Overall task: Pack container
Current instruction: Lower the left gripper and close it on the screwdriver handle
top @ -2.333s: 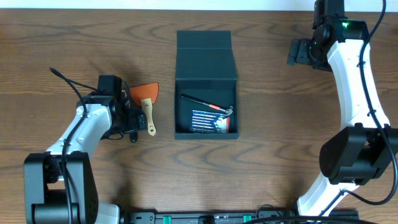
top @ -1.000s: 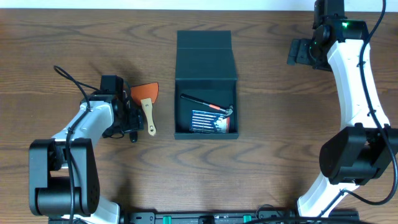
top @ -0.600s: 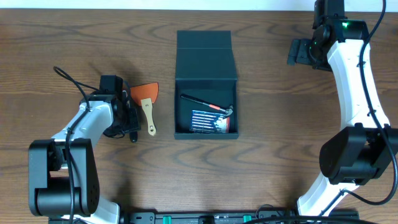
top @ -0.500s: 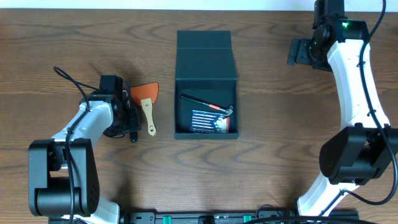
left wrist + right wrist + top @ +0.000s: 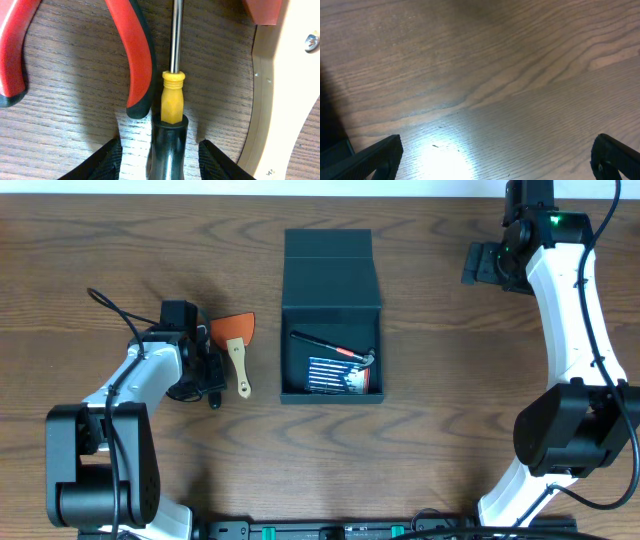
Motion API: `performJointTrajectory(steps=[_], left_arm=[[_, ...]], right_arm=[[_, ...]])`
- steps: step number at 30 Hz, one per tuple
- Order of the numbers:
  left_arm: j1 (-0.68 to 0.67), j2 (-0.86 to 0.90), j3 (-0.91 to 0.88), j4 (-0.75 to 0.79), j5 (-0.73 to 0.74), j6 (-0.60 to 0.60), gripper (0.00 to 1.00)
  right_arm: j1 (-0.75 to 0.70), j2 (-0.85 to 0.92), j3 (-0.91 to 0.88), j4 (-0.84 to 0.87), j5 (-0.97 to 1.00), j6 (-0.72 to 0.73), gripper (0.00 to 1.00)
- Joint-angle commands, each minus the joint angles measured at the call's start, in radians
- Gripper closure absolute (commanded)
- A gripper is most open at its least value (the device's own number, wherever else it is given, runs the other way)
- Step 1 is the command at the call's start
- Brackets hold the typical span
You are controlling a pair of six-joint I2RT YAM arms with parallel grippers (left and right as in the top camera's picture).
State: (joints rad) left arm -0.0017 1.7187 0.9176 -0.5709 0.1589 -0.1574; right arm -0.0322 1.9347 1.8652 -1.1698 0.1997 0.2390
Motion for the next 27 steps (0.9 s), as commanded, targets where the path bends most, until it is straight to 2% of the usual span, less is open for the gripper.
performJointTrajectory(steps=[1,27], left_arm=[[0.0,0.03,-0.015,-0.007,0.043,-0.002,0.51],[0.0,0.04,-0.016,0.005,0.004,-0.021,0.51]], right_arm=[[-0.004,-0.014,0.021,-0.001,0.01,0.018,0.01],[-0.004,-0.014,0.021,-0.001,0.01,0.019,0.01]])
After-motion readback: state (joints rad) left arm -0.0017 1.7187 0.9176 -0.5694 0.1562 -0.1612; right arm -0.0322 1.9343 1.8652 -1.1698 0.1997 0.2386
